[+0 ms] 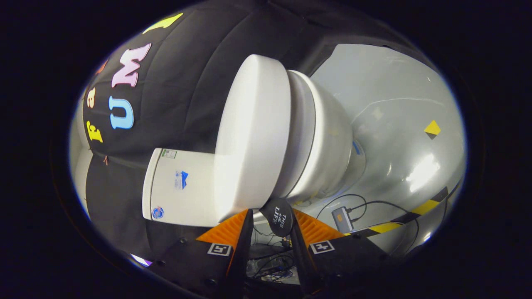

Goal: Open the toilet lid.

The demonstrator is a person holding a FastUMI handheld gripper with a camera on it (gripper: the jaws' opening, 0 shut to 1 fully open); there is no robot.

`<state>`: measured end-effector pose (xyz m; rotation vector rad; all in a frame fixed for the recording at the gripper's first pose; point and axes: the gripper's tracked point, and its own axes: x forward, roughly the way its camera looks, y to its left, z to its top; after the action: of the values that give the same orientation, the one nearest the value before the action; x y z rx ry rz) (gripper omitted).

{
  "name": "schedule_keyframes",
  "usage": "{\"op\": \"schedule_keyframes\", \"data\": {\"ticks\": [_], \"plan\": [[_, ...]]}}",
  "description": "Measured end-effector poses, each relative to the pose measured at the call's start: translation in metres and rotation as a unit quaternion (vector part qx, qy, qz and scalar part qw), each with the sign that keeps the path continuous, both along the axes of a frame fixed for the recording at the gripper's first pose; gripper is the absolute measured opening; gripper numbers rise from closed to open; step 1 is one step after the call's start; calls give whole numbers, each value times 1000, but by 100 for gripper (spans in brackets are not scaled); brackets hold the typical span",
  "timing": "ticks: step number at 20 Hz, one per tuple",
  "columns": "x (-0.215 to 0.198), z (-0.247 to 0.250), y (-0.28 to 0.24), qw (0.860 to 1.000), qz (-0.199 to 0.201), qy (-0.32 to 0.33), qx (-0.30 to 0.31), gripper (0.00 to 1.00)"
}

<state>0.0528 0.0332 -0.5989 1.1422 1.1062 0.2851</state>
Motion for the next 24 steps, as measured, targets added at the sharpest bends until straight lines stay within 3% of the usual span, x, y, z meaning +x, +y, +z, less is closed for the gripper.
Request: {"op": "schedule_keyframes", "data": {"ticks": [10, 11, 12, 18, 19, 20, 24], "plan": [[-8, -6, -7, 999, -41, 19, 21, 54], [-5, -12, -9, 997, -68, 35, 32, 37], [5, -14, -14, 996, -65, 39, 40, 20], [3, -2, -6, 997, -63, 7, 33, 19], [13, -7, 1, 996, -80, 19, 31, 19], [4, 1, -5, 997, -66, 17, 20, 8], [7, 23, -7, 998, -42, -4, -48, 6]]}}
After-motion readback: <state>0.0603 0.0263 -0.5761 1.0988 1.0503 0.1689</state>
